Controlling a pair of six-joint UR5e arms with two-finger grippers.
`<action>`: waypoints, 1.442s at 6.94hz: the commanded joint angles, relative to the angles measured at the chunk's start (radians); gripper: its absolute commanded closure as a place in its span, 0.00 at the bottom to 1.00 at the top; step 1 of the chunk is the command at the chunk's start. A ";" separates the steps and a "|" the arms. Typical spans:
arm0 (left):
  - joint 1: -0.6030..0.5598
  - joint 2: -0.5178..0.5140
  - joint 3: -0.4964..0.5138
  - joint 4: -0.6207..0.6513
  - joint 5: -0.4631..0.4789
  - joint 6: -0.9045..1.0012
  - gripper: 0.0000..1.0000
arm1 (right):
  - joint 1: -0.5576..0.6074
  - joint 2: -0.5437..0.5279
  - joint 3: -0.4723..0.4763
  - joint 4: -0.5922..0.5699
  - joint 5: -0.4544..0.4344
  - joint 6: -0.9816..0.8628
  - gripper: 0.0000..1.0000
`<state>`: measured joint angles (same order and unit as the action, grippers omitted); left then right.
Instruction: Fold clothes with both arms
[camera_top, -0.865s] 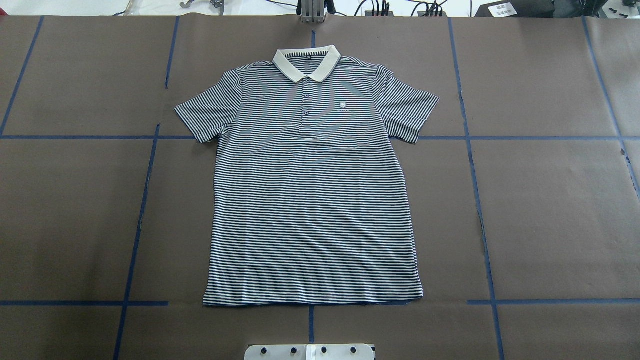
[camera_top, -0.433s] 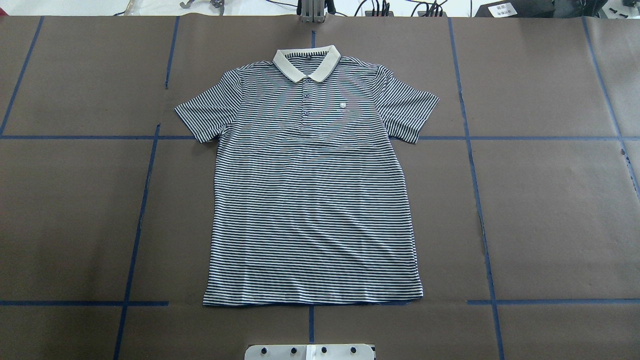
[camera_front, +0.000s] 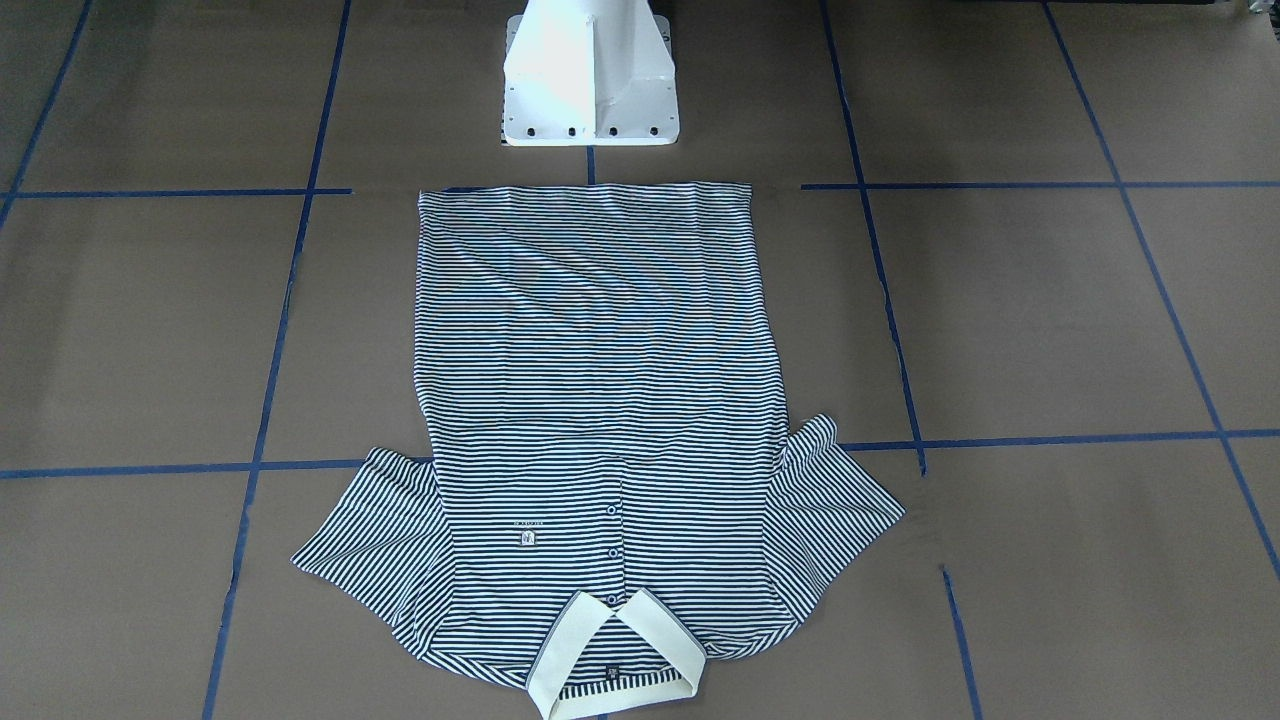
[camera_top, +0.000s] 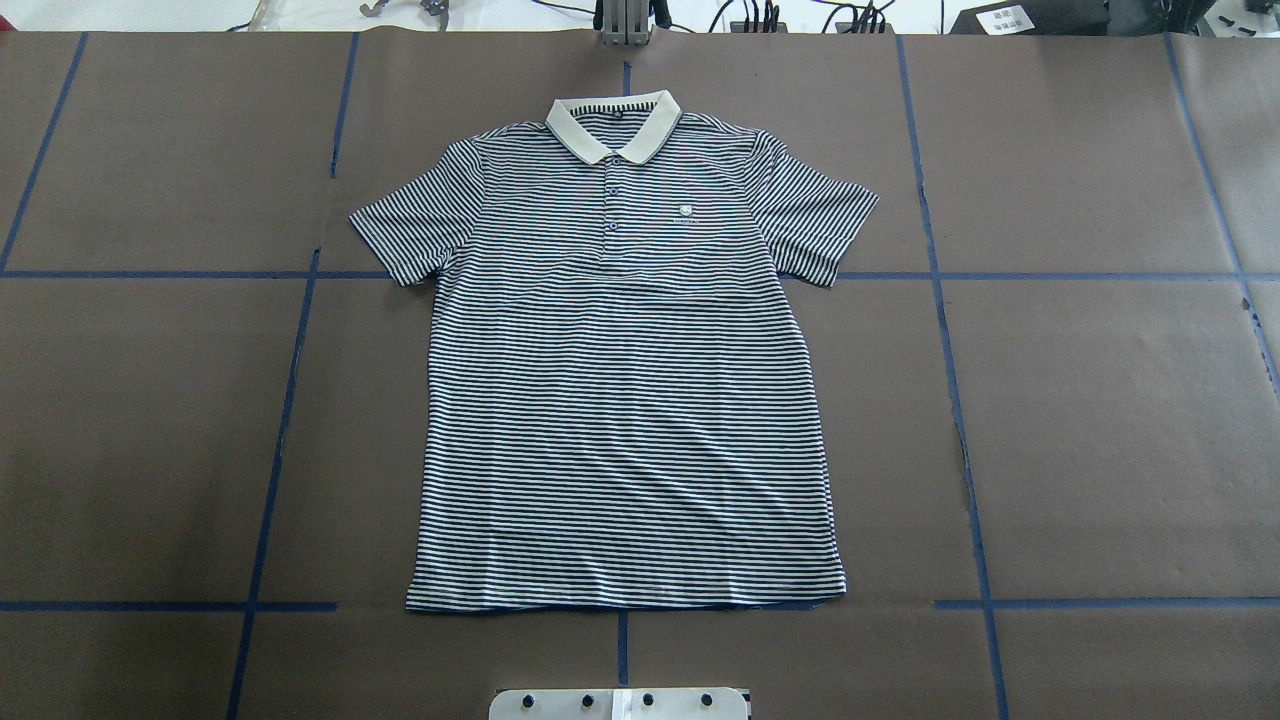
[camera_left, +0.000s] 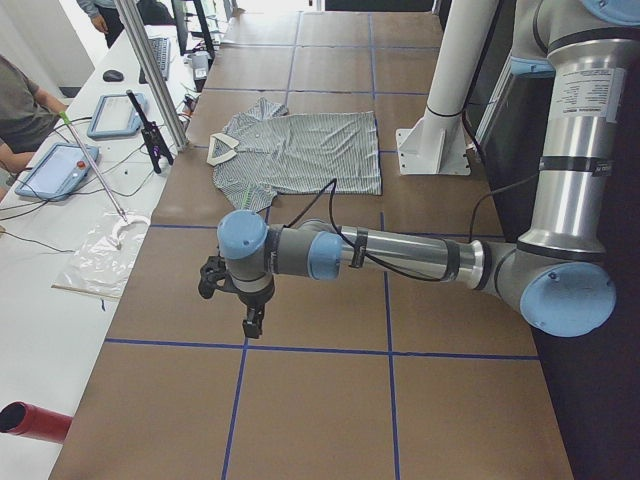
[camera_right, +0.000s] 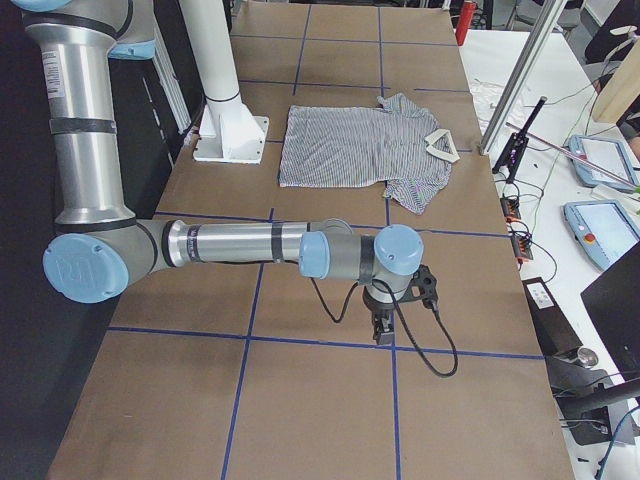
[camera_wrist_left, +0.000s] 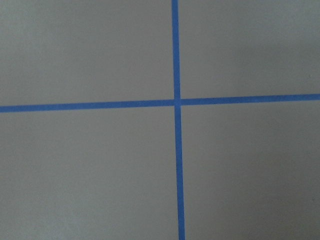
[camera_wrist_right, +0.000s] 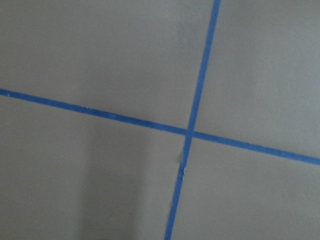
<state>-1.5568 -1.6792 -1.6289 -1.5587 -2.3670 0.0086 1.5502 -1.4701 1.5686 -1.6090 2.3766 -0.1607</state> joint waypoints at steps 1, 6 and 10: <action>0.053 -0.082 0.047 -0.190 -0.017 -0.018 0.00 | -0.152 0.144 -0.063 0.206 0.013 0.227 0.00; 0.081 -0.160 0.110 -0.322 -0.024 -0.119 0.00 | -0.517 0.548 -0.406 0.618 -0.211 0.919 0.01; 0.081 -0.166 0.107 -0.322 -0.028 -0.127 0.00 | -0.616 0.588 -0.557 0.744 -0.329 0.943 0.06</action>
<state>-1.4758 -1.8444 -1.5202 -1.8804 -2.3922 -0.1165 0.9532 -0.8892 1.0589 -0.8954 2.0643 0.7802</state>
